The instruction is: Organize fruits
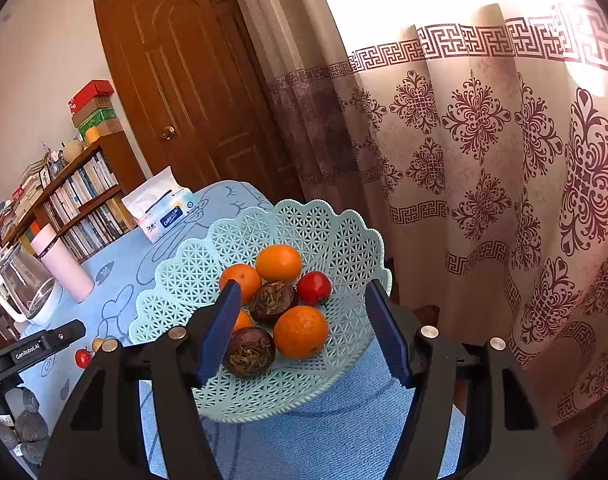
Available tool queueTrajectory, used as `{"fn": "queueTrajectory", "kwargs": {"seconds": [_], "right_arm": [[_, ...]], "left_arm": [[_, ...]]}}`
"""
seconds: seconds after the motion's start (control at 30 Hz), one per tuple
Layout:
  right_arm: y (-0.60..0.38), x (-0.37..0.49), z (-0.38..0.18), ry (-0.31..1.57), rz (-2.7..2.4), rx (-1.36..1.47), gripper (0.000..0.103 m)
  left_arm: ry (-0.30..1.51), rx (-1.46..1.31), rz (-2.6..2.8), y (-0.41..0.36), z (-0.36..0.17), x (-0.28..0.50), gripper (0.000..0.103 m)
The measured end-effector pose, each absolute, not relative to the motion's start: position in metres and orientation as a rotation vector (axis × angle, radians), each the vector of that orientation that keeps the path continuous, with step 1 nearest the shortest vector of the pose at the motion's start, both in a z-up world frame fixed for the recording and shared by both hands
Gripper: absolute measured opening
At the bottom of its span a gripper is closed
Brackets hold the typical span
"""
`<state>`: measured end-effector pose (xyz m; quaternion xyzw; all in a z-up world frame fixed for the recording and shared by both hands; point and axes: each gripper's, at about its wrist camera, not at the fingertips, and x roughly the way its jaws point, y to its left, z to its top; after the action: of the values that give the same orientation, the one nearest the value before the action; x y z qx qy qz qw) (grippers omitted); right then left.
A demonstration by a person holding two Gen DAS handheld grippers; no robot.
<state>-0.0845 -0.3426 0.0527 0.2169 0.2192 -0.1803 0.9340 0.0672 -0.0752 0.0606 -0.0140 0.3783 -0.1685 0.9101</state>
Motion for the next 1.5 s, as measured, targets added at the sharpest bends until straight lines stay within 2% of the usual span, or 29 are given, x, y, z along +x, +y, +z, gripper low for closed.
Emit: {"fn": "queueTrajectory", "kwargs": {"seconds": [0.07,0.27,0.5,0.63,0.83,1.1,1.4,1.43,1.5], "right_arm": [[-0.343,-0.084,0.053,0.450,-0.367,0.443,0.066],[-0.342,-0.083,0.052,0.453,-0.367,0.442,0.066],[-0.343,-0.082,0.051,0.457,-0.365,0.442,0.066],[-0.343,-0.082,0.051,0.456,-0.365,0.445,0.066],[-0.344,-0.084,0.051,0.451,-0.368,0.450,0.066],[-0.346,-0.087,0.050,0.443,-0.383,0.465,0.066],[-0.350,-0.088,0.050,0.438,-0.390,0.484,0.066],[-0.350,-0.088,0.050,0.439,-0.390,0.487,0.066],[-0.351,-0.088,0.049,0.440,-0.390,0.491,0.066]], "left_arm": [[0.797,-0.023,-0.305,-0.060,0.052,0.074,0.051],[0.845,-0.026,-0.242,-0.036,0.030,0.087,0.046],[0.864,0.003,-0.226,-0.042,0.018,0.098,0.041],[0.868,0.010,-0.229,-0.047,0.019,0.101,0.027],[0.837,-0.008,-0.288,-0.064,0.038,0.083,0.026],[0.761,0.020,-0.501,-0.138,0.079,0.044,0.026],[0.779,0.048,-0.637,-0.201,0.079,0.025,0.027],[0.778,0.047,-0.640,-0.203,0.078,0.025,0.028],[0.785,0.045,-0.644,-0.205,0.076,0.025,0.042]]}}
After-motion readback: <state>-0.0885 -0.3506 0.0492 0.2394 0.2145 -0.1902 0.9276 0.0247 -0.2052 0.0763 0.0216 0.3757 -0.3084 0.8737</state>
